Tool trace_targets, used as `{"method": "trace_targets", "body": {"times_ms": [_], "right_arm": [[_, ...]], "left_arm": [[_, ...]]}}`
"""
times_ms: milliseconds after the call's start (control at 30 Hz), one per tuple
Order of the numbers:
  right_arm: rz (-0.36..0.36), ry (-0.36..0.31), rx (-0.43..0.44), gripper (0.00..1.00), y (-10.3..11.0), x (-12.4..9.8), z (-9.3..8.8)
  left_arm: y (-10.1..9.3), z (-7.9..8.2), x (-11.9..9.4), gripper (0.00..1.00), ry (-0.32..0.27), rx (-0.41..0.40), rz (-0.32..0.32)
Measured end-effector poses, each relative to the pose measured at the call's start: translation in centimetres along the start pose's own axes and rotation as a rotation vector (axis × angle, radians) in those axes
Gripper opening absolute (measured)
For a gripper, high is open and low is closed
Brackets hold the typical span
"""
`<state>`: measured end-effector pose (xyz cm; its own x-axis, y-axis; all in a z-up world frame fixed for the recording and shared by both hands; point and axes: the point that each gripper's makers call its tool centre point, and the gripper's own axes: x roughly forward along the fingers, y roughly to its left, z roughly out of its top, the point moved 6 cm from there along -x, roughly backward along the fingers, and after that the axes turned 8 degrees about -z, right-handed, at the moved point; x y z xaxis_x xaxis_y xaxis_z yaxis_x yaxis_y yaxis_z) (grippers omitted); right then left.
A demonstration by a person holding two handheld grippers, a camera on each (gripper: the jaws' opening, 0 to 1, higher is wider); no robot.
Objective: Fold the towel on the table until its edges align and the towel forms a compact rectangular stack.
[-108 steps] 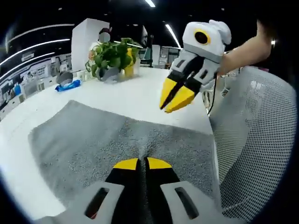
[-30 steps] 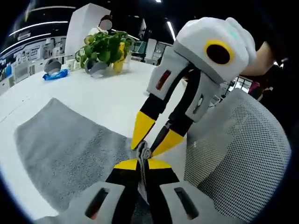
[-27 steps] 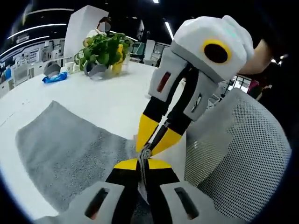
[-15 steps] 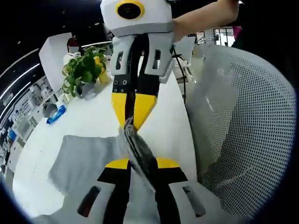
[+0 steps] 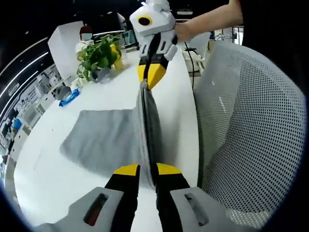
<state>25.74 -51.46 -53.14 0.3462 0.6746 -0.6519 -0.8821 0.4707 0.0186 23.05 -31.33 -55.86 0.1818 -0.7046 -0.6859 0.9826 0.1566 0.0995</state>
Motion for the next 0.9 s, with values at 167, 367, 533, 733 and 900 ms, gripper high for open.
{"method": "trace_targets", "body": {"times_ms": [167,367,533,733,900], "right_arm": [[0.012,0.021,0.144,0.00,-0.7,0.6,-1.2],[0.024,-0.054,0.458,0.00,-2.8,2.3,-1.5],[0.035,-0.089,0.619,0.00,-3.6,3.4,-2.4],[0.035,-0.120,0.796,0.00,-4.1,4.4,-4.0],[0.041,-0.157,0.883,0.00,-4.2,4.5,-4.7]], "left_arm": [[0.5,-1.0,-0.5,0.15,-0.018,-0.038,0.014],[0.4,-1.2,0.2,0.16,-0.028,-0.052,-0.026],[0.5,-1.4,-0.2,0.16,-0.049,-0.081,-0.010],[1.0,-2.0,-0.9,0.16,-0.104,-0.175,0.017],[-0.2,-2.4,-0.8,0.18,-0.207,-0.364,-0.095]]}}
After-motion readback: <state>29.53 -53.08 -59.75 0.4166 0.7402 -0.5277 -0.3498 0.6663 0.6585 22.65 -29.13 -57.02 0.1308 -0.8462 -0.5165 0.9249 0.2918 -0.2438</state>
